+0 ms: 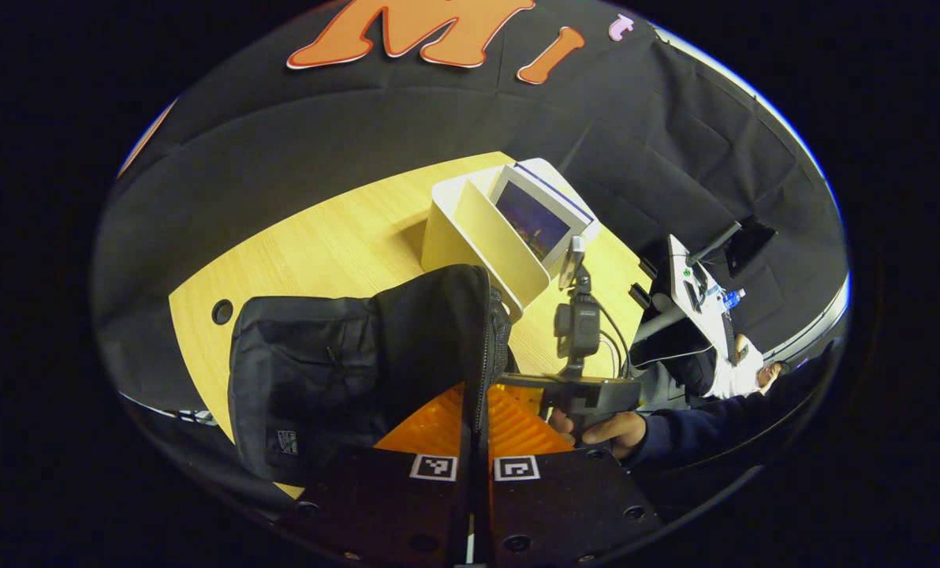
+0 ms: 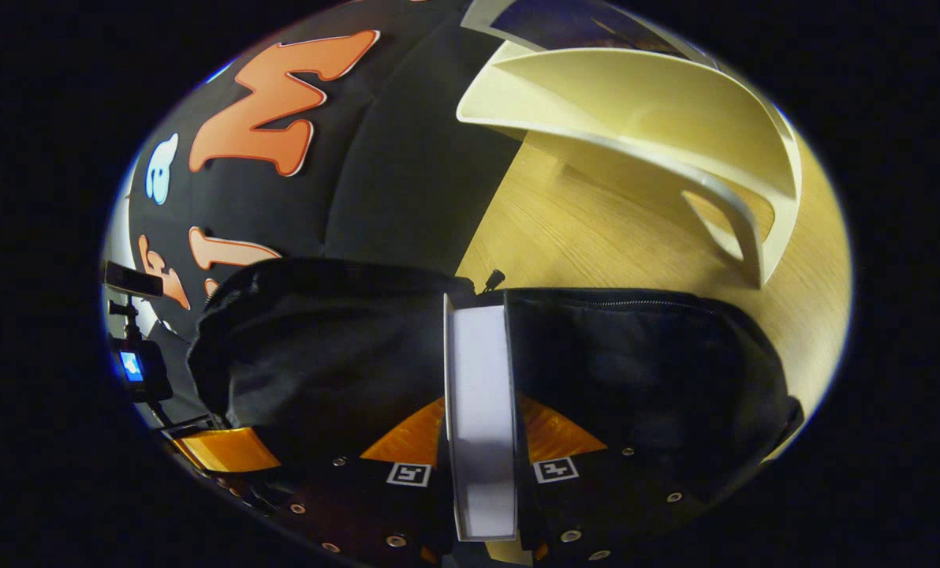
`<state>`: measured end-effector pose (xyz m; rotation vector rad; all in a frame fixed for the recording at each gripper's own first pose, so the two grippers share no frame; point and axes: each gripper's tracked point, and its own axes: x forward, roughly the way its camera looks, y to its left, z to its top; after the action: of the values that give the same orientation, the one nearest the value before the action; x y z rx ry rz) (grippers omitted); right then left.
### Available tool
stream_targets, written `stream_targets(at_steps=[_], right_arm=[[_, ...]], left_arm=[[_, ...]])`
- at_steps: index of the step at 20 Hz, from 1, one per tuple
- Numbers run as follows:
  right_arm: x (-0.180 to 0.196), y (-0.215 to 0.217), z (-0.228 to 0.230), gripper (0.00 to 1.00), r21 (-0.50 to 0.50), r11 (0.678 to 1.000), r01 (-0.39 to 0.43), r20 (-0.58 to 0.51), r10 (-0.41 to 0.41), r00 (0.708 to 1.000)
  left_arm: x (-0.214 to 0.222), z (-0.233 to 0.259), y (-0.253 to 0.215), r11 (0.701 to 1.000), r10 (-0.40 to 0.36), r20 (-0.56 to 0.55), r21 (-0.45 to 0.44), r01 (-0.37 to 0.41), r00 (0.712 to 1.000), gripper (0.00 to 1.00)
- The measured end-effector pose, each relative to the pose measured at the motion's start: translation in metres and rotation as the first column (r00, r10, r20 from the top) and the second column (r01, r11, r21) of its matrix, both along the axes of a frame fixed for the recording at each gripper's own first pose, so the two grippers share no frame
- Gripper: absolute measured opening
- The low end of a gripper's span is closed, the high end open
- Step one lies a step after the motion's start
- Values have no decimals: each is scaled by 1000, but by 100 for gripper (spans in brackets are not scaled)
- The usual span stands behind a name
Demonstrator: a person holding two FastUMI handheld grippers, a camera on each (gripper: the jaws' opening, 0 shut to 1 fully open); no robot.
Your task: Open the schoolbag, grab two books from the bookshelf and put them into the schoolbag.
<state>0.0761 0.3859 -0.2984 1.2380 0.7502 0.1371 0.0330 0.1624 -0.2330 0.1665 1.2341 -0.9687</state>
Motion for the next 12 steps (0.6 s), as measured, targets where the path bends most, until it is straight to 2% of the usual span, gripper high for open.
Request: stream_targets(at_steps=[4, 6, 7, 8, 10, 12], right_arm=[[-12, 5, -4, 36, -29, 998, -55, -64, 53, 997], [-30, 1, -15, 42, -88, 983, -159, -151, 145, 978], [-41, -4, -18, 50, -129, 968, -215, -189, 189, 964], [-49, -9, -20, 66, -173, 951, -258, -207, 221, 953], [-60, -25, -22, 89, -247, 916, -315, -226, 262, 938], [-63, -39, -15, 96, -291, 892, -345, -227, 286, 931]], left_arm=[[4, -1, 3, 1000, 14, -5, -5, -14, 1000, 3], [9, -4, 7, 1000, 24, 2, 4, -24, 1000, 3], [11, -5, 7, 1000, 28, 0, 2, -28, 1000, 3], [11, -7, 7, 1000, 29, 1, 5, -29, 1000, 3], [10, -10, 5, 1000, 28, 5, 7, -29, 1000, 3], [7, -13, 3, 1000, 30, 3, 8, -30, 1000, 4]])
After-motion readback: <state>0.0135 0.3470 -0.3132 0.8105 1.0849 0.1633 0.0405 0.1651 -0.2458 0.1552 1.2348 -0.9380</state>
